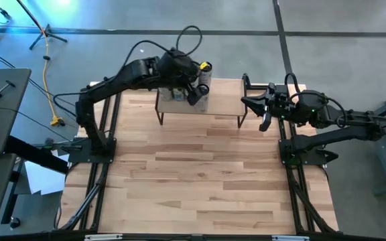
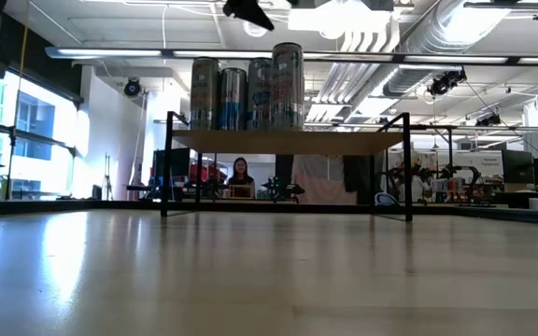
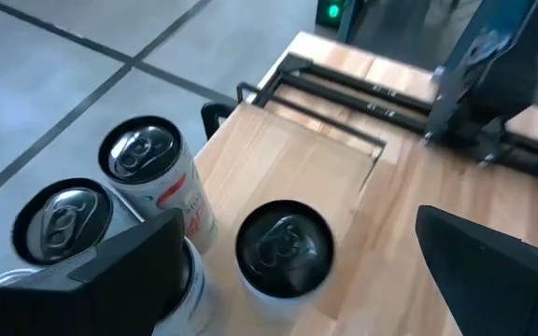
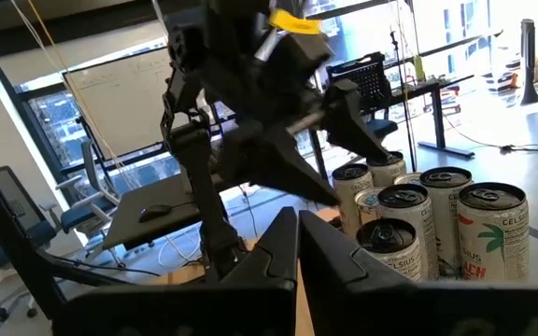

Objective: Place canned beverage on shelf
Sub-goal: Put the black soda can on the shelf

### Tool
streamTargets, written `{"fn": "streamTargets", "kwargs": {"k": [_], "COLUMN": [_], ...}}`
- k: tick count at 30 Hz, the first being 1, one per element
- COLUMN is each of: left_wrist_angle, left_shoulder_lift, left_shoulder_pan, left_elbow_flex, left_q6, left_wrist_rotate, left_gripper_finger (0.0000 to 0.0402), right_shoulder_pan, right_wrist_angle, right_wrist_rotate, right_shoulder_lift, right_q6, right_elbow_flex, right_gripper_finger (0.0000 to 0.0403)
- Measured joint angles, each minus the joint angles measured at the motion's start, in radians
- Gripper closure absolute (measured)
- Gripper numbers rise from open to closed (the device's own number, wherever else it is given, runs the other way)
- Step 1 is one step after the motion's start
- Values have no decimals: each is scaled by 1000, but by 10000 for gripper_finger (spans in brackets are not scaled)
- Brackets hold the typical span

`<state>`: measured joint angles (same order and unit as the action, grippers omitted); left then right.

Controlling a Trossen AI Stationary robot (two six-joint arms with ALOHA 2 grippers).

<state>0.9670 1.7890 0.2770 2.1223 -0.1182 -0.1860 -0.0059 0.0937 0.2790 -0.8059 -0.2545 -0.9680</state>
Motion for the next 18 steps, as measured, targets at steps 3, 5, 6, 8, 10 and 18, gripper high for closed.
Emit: {"fn": "streamTargets", "kwargs": {"k": [3,5,6,8,10,18], "left_wrist_angle": [1,17,24,32,40,-73], "left_shoulder_lift": [-37,-67,-84,-119,-157,-378], "left_shoulder_pan": [-13,-33,-47,-83,-136,-337], "left_elbow_flex": [0,0,0,0,-7,-311], "left_q6": [-9,-11,-15,-38,-51,-110], "left_wrist_rotate": [0,8,18,23,-7,-223], "left_gripper_finger": [9,9,9,9,9,9], "right_shoulder_pan": [0,0,0,0,0,0], "right_wrist_angle": [0,0,-1,-3,-6,-145], "right_wrist_rotate": [0,-1,-2,-12,-34,-128], "right_shoulder_lift": [0,0,-3,-13,-33,-216], "right_q6": [0,0,-4,-10,-9,26], "right_elbow_flex": [0,0,0,-1,-1,-1], "right_gripper_finger": [403,403,403,403,403,403]}}
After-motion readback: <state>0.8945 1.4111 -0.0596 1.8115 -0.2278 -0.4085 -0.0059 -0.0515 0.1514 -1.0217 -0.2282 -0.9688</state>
